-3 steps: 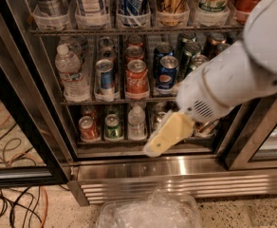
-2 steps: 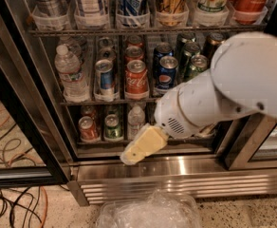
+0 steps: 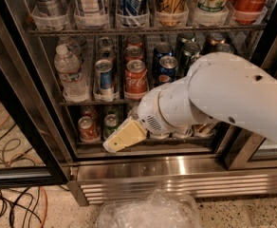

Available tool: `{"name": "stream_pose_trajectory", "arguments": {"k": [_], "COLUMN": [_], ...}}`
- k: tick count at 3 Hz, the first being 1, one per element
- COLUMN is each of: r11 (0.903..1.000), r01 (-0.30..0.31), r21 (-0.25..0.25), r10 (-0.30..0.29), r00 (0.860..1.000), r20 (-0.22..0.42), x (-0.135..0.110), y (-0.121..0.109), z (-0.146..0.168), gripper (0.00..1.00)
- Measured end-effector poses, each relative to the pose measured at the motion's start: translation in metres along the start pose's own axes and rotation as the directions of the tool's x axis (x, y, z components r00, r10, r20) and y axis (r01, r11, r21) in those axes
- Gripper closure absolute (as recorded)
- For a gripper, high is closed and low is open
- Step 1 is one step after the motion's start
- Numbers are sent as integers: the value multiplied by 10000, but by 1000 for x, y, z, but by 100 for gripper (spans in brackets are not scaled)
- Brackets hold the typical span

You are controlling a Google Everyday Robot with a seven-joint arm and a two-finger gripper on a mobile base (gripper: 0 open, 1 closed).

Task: Pick water bottle from middle shelf of fridge

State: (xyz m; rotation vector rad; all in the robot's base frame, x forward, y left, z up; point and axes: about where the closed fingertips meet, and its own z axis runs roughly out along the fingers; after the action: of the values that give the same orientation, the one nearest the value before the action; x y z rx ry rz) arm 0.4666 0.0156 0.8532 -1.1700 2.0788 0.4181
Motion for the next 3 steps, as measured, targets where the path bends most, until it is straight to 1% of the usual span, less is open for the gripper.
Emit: {"name": "stream_pose_trajectory", "arguments": {"k": [1,2,3], "r11": [10000,9999,9972], "r01": [42,-26,-745], "r21": [3,-144,57], "r10": [-42,31,737], "r00": [10000,9995,9931], "r20": [31,313,911], "x": [-3,-21,-33], "y": [2,27,43], "z": [5,40,77], "gripper": [0,0,0]}}
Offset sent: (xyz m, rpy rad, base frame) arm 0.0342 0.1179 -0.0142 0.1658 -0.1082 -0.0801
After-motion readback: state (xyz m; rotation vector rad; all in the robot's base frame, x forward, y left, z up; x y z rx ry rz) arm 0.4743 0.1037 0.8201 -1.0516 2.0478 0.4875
